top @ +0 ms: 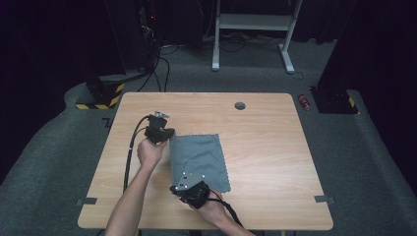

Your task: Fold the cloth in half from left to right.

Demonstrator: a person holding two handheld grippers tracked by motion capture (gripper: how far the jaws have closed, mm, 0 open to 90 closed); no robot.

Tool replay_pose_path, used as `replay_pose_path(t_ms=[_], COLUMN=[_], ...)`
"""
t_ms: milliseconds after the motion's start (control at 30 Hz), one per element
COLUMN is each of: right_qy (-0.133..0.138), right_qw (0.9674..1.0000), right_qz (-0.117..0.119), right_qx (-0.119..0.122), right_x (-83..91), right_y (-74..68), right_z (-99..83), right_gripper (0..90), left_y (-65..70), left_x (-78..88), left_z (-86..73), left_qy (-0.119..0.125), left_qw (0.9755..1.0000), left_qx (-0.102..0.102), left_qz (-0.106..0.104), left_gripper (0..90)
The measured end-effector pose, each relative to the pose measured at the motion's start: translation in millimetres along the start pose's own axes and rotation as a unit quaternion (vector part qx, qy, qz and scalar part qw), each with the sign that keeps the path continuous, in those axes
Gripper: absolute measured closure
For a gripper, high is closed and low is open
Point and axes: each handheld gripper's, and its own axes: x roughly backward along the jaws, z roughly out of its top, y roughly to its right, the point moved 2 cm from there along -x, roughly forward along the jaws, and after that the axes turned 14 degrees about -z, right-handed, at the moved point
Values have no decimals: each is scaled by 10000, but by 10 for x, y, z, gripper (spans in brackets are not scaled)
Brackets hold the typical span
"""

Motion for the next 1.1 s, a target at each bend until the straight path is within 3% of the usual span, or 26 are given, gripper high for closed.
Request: replay_pose_path(t_ms=[333, 933, 1100], right_qy=[-24, -16, -13], right_qw=[9997, 9972, 9969], right_qz=[-111, -353, -400], right_qx=[-215, -657, -680], right_x=[103, 370, 408], right_y=[115, 382, 423], right_z=[-208, -460, -494], right_gripper=[900, 900, 900], left_y=[103, 148, 195], left_x=[-174, -212, -239], left_z=[22, 70, 131], left_qy=[-22, 169, 161], left_qw=[9999, 9991, 9991], left_qx=[-55, 118, 43], left_qz=[-124, -362, -378], left_gripper=[895, 895, 895])
